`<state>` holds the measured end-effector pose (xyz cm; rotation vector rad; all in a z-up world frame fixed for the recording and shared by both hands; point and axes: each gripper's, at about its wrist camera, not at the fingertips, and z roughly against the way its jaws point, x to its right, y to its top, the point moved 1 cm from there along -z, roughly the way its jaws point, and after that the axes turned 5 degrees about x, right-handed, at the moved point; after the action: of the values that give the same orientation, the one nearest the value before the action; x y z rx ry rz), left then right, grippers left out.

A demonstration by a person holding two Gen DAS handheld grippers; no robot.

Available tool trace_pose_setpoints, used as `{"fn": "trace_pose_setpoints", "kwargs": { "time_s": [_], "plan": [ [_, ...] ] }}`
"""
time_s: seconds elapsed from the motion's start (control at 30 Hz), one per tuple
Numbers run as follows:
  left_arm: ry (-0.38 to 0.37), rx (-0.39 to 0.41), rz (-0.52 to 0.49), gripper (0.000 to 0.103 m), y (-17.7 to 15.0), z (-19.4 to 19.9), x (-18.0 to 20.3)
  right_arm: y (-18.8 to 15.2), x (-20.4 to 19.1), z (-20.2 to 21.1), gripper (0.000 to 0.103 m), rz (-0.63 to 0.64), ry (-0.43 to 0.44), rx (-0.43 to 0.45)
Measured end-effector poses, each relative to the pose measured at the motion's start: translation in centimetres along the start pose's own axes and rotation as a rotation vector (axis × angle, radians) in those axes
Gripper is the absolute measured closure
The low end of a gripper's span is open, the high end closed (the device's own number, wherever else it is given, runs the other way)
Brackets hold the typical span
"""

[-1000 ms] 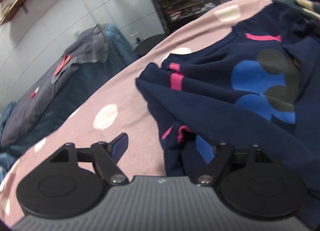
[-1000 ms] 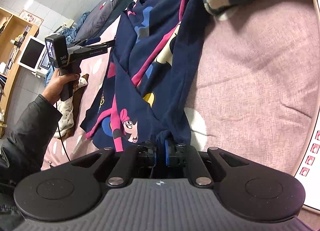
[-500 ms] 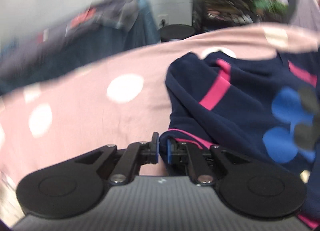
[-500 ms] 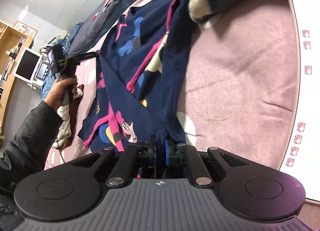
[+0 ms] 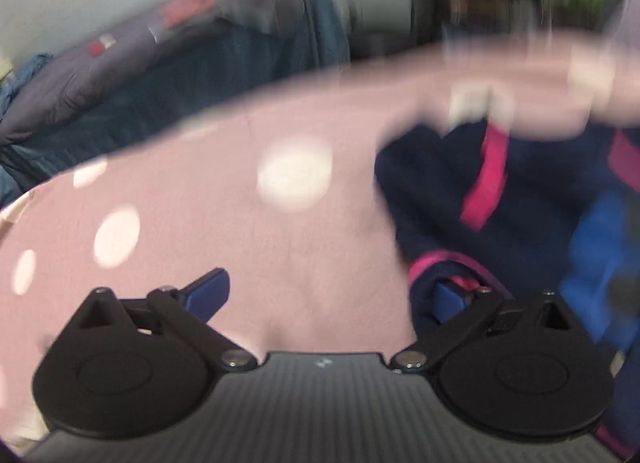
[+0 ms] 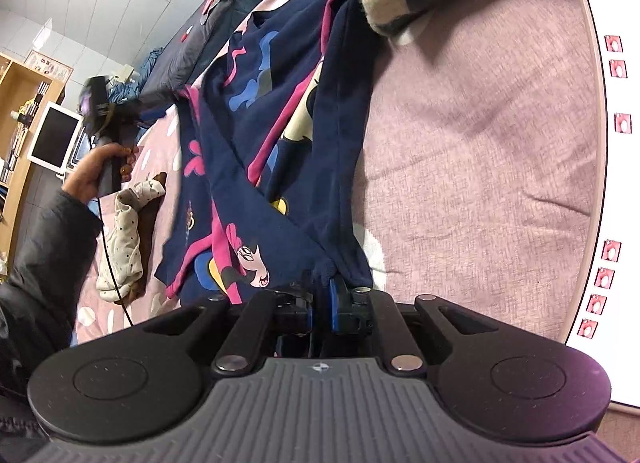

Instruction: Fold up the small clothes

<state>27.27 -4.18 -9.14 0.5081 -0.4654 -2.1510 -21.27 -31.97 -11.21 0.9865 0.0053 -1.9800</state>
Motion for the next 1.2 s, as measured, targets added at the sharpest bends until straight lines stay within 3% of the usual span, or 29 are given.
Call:
{"fn": "trace_pose_setpoints", "kwargs": {
  "time_s": [0.03,0.1,0.2,0.27,0.3,0.33,0.43,0.5,0.6,0.63,0.67,0.7,0.73,0.77,0.9,1.03,1.13,1.2],
  "plan": [
    [0.009,-0.066,-0.051,0.000,-0.3,-1.1,0.3,0.0,-0.1,0.0,0.089,0.000,0.001,0.002],
    [0.049,-0.096,-0.084,0.000,-1.3,-2.2,-0.2,0.0,-0.1,0.0,0.089,0.000,0.005,0.003],
    [0.162,-0.112,0.049,0.000,-2.2,-2.4,-3.1,0.0,-0.1,-0.2,0.089,0.000,0.007,0.000],
    [0.191,-0.097,0.145,0.000,-2.2,-1.6,-5.1,0.1,-0.2,-0.2,0.089,0.008,0.006,0.001],
    [0.173,-0.072,0.192,0.001,-2.0,-1.0,-5.7,0.1,-0.4,-0.2,0.089,0.012,0.005,0.002],
    [0.109,-0.026,0.254,0.001,-1.5,-0.3,-6.1,0.1,-0.5,-0.2,0.089,0.020,0.004,0.003],
    [-0.148,0.044,0.364,0.001,0.7,-0.1,-4.9,0.2,-0.9,-0.3,0.089,0.039,-0.001,0.006],
    [-0.186,0.051,0.366,0.001,2.1,-1.1,-2.5,0.2,-1.0,-0.4,0.089,0.041,-0.001,0.005],
    [-0.178,0.027,0.329,0.004,3.8,-3.8,0.3,0.0,-0.8,-0.2,0.089,0.028,-0.005,0.008],
    [-0.161,0.013,0.324,0.019,4.3,-4.4,1.1,-0.1,-0.8,-0.1,0.089,0.026,-0.007,0.009],
    [-0.138,0.003,0.325,0.047,4.8,-4.9,1.7,-0.2,-0.7,0.0,0.089,0.020,-0.008,0.010],
    [-0.128,-0.005,0.335,0.063,4.7,-5.4,2.0,-0.3,-0.6,0.0,0.088,0.014,-0.007,0.008],
    [-0.131,-0.024,0.354,0.087,4.7,-5.7,1.9,-0.3,-0.5,0.0,0.088,0.010,-0.006,0.007],
    [-0.147,-0.035,0.371,0.093,4.6,-5.8,1.9,-0.4,-0.5,0.0,0.088,0.007,-0.006,0.007],
    [-0.129,-0.013,0.345,0.100,5.9,-4.2,2.1,-0.3,-0.2,0.0,0.088,-0.009,0.003,0.006],
    [-0.212,-0.007,0.444,0.101,8.3,-3.5,1.1,0.0,-0.3,1.1,0.088,-0.011,0.005,0.042],
    [-0.183,-0.011,0.404,0.101,10.1,-4.0,2.8,0.4,0.0,1.9,0.089,-0.018,-0.014,0.068],
    [-0.205,0.002,0.400,0.100,11.0,-4.2,3.6,0.2,0.4,2.3,0.089,-0.025,-0.036,0.084]
  ]
}}
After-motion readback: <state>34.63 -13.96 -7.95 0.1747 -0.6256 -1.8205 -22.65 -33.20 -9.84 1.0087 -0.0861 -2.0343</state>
